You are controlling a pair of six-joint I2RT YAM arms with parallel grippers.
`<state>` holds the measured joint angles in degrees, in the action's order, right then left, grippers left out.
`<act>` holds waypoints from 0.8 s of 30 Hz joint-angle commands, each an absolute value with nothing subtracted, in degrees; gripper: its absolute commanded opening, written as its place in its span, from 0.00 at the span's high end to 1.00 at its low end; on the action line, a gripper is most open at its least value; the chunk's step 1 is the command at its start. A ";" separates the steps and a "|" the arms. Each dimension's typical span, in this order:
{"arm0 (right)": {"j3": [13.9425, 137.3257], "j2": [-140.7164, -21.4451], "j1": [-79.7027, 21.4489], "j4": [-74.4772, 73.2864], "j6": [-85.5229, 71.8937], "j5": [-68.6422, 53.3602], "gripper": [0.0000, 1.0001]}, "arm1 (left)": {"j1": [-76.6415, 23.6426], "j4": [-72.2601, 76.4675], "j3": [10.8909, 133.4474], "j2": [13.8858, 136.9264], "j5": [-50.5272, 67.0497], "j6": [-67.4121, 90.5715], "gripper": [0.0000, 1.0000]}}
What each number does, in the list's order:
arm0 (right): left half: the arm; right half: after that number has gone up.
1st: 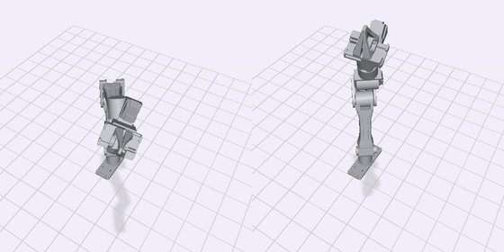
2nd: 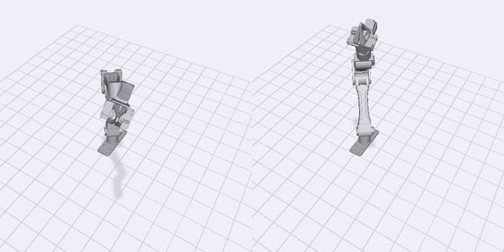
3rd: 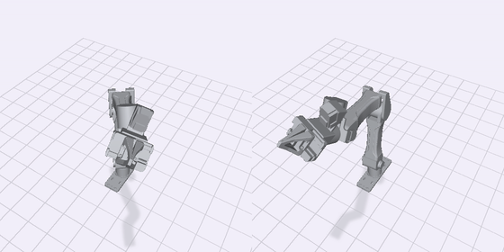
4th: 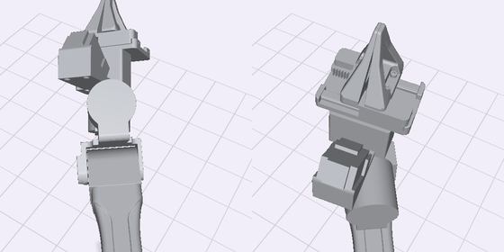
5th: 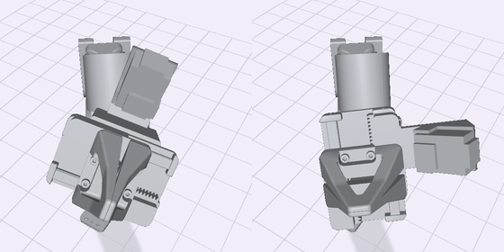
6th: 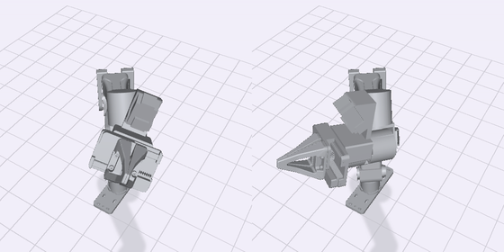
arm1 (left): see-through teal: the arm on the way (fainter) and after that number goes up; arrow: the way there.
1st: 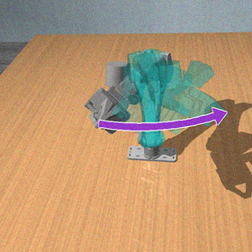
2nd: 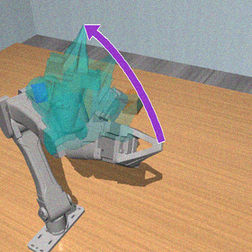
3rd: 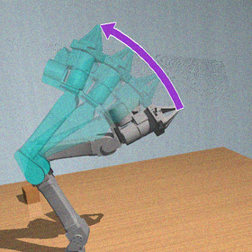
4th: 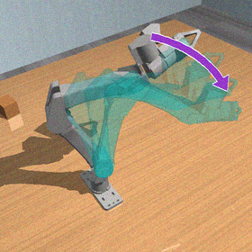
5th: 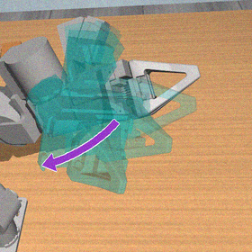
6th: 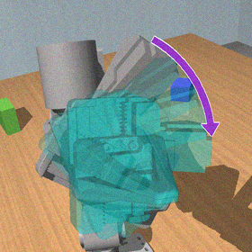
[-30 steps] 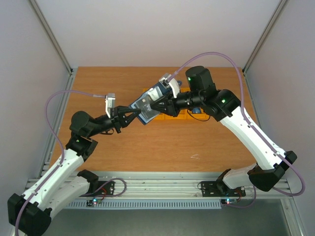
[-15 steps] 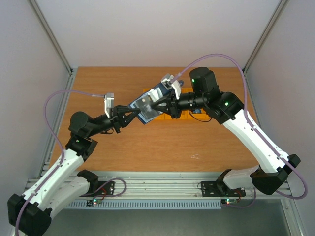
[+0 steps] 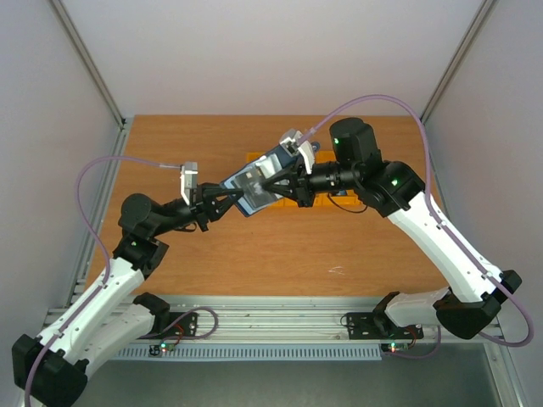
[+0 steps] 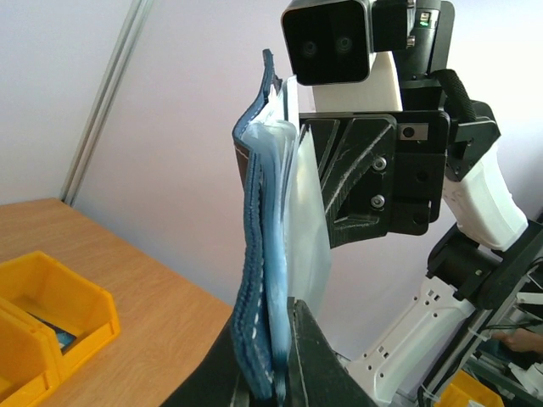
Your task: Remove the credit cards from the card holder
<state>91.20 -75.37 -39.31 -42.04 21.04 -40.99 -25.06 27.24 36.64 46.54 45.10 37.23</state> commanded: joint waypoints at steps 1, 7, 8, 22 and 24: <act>91.35 -71.31 -37.12 -44.23 22.87 -39.76 0.99 | -25.14 27.18 37.53 45.94 45.05 35.19 1.00; 91.42 -69.89 -36.29 -47.38 24.25 -37.95 0.99 | -25.14 26.10 37.53 46.02 44.99 34.20 1.00; 91.48 -70.02 -36.30 -47.52 24.21 -38.16 0.99 | -25.14 26.07 37.53 46.06 45.15 34.19 1.00; 92.59 -69.70 -27.57 -43.82 11.17 -27.17 0.99 | -24.55 -4.28 39.99 43.73 -3.62 30.03 1.00; 93.31 -72.92 -27.51 -44.14 8.50 -24.01 0.99 | -24.52 -5.54 40.42 43.04 -7.02 26.45 1.00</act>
<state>91.48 -68.34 -28.16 -45.04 16.36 -31.99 -24.91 2.74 37.36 44.97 12.84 32.84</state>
